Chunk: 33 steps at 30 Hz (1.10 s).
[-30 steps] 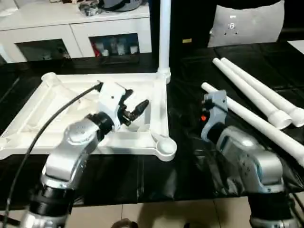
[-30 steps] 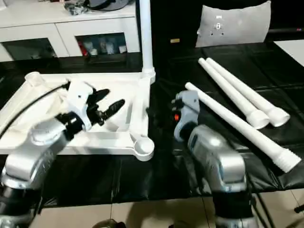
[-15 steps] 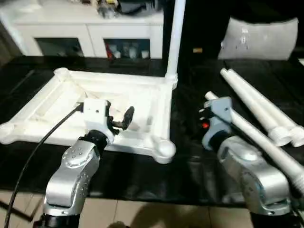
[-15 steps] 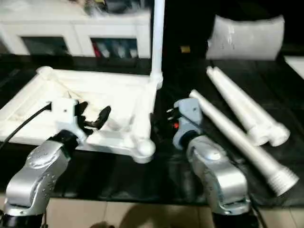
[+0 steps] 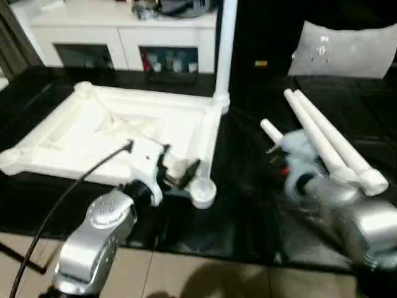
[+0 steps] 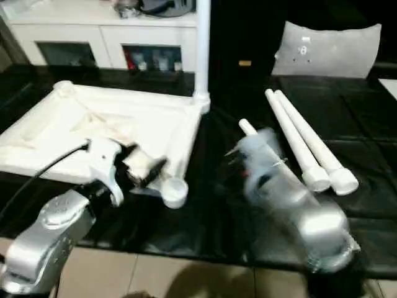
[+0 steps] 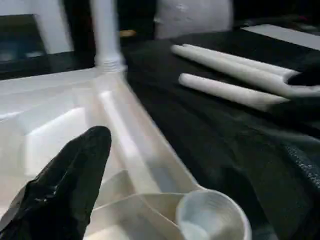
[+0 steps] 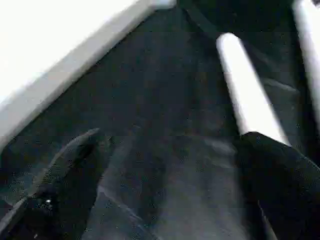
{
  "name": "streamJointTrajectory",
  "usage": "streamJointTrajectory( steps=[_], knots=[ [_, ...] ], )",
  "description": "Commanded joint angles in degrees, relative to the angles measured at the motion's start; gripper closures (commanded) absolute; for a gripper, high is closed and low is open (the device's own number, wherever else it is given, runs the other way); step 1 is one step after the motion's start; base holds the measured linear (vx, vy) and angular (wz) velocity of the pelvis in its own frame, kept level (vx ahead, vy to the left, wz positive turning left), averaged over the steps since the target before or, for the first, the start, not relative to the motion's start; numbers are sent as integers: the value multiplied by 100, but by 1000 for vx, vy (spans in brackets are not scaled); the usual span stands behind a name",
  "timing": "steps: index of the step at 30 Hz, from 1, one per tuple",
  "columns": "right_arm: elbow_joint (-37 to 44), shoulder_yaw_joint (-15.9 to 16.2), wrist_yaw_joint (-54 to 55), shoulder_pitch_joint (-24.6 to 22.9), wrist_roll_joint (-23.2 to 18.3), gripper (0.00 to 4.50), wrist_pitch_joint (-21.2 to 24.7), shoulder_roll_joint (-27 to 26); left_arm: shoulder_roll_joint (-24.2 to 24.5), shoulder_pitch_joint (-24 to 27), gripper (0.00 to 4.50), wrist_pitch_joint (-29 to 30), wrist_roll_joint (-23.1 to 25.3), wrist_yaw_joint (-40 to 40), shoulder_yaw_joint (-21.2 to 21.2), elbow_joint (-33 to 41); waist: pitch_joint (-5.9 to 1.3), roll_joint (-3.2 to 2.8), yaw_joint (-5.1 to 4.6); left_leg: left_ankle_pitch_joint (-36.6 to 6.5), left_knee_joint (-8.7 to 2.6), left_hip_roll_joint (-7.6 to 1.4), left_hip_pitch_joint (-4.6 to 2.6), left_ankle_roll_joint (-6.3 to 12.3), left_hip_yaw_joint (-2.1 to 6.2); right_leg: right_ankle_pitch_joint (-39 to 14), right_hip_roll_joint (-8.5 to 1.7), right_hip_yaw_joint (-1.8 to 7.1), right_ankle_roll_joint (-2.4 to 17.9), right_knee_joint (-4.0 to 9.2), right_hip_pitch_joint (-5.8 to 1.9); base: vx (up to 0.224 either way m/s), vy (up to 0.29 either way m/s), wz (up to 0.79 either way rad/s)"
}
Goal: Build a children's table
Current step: Pick table leg
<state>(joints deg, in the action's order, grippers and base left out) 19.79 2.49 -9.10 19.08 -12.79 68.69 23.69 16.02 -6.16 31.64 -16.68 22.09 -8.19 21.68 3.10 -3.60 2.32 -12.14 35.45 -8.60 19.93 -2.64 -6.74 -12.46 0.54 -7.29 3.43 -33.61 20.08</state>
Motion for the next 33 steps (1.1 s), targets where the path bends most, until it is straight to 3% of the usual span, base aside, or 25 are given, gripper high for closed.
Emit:
streamJointTrajectory(
  steps=[1,2,3,4,5,6,7,8,10,11,12,13,17,21,24,25,31,32,33],
  knots=[
    [-333,62,-178,249,18,0,503,324,190,-46,3,209,-233,386,-137,223,-196,2,-56,-1979,-448,-492,-119,116,252,-2966,-892,403,-484,720,-133,11,58,0],
    [-396,98,-218,310,13,0,609,417,221,-57,3,244,-280,457,-146,263,-233,7,-86,-1886,-470,-520,-75,87,295,-2554,-937,449,-323,638,-218,15,64,-2],
    [-549,177,-320,440,-4,0,836,643,333,-83,3,368,-419,658,-174,397,-263,75,-68,-1465,-467,-541,0,127,282,-2015,-979,506,-152,569,-268,15,64,-2],
    [-602,206,-356,481,-13,0,923,729,393,-91,3,423,-472,742,-188,460,-273,74,-43,-1307,-449,-521,-3,143,261,-1908,-990,521,-67,549,-253,14,59,1],
    [-662,205,-407,518,-29,0,997,843,524,-96,3,543,-570,890,-240,589,-254,174,-33,-1098,-408,-420,-3,202,163,-2093,-1000,533,9,593,-226,0,0,0],
    [-674,200,-416,534,-37,0,1035,870,568,-94,3,584,-594,929,-256,630,-262,143,-4,-775,-391,-385,58,267,143,-2178,-1033,528,80,580,-280,0,0,0],
    [-683,169,-412,552,-53,0,1172,919,638,-101,3,648,-624,999,-289,672,-274,134,2,-624,-386,-401,79,301,142,-2098,-1018,522,90,575,-281,0,0,0],
    [-607,67,-447,523,-131,0,1414,1016,746,-80,3,772,-748,1141,-328,782,-293,125,7,-458,-393,-466,44,344,156,-1813,-984,523,136,537,-244,0,0,0],
    [-549,-28,-477,498,-179,0,1589,1050,789,-56,3,859,-830,1196,-328,851,-316,109,15,-257,-385,-523,33,378,168,-1329,-998,541,288,454,-248,0,0,0],
    [-535,-52,-485,488,-192,0,1621,1053,794,-52,3,873,-842,1203,-327,862,-327,111,22,-145,-382,-537,38,391,163,-1044,-1009,554,391,412,-261,0,0,0],
    [-432,-192,-563,429,-291,0,1876,1037,838,-42,3,935,-870,1237,-328,883,-326,191,47,-92,-388,-529,41,419,139,-960,-1030,563,474,384,-274,0,0,0],
    [-359,-257,-609,370,-351,0,1999,1026,863,-44,3,951,-876,1260,-335,885,-315,178,57,-79,-382,-513,46,425,125,-979,-1038,570,497,390,-274,0,0,0],
    [-165,-335,-748,215,-434,0,2348,1100,961,-78,3,1073,-986,1382,-322,894,-283,175,122,-249,-400,-509,5,369,90,-1526,-1019,571,329,473,-250,0,0,0],
    [-58,-445,-778,7,-541,0,2380,1135,1015,-98,3,1140,-1070,1442,-306,889,-267,160,148,-468,-409,-493,-29,262,72,-1923,-1024,566,200,533,-228,0,0,0],
    [71,-553,-742,-259,-518,0,2381,1193,1034,-143,3,1128,-1043,1494,-364,798,-275,150,165,-533,-425,-506,-48,226,81,-1935,-1007,551,141,539,-213,0,0,0],
    [112,-585,-725,-277,-486,0,2381,1189,1020,-162,3,1085,-994,1506,-404,721,-275,121,165,-551,-426,-508,-46,222,86,-1927,-1008,550,146,538,-208,0,0,0],
    [393,-918,-656,-102,-420,0,2381,1170,898,-365,3,705,-721,1621,-620,17,-282,127,154,-672,-415,-444,-56,236,54,-2234,-992,529,-23,606,-195,0,0,0],
    [452,-1024,-611,-65,-406,0,2381,1148,868,-419,3,626,-665,1594,-650,-116,-285,90,148,-670,-415,-452,-48,227,66,-2197,-992,524,-27,600,-198,0,0,0],
    [474,-1044,-609,-54,-400,0,2380,1159,854,-438,3,609,-655,1591,-656,-153,-291,113,142,-662,-416,-457,-44,236,71,-2148,-991,519,-41,600,-205,0,0,0]
  ],
)
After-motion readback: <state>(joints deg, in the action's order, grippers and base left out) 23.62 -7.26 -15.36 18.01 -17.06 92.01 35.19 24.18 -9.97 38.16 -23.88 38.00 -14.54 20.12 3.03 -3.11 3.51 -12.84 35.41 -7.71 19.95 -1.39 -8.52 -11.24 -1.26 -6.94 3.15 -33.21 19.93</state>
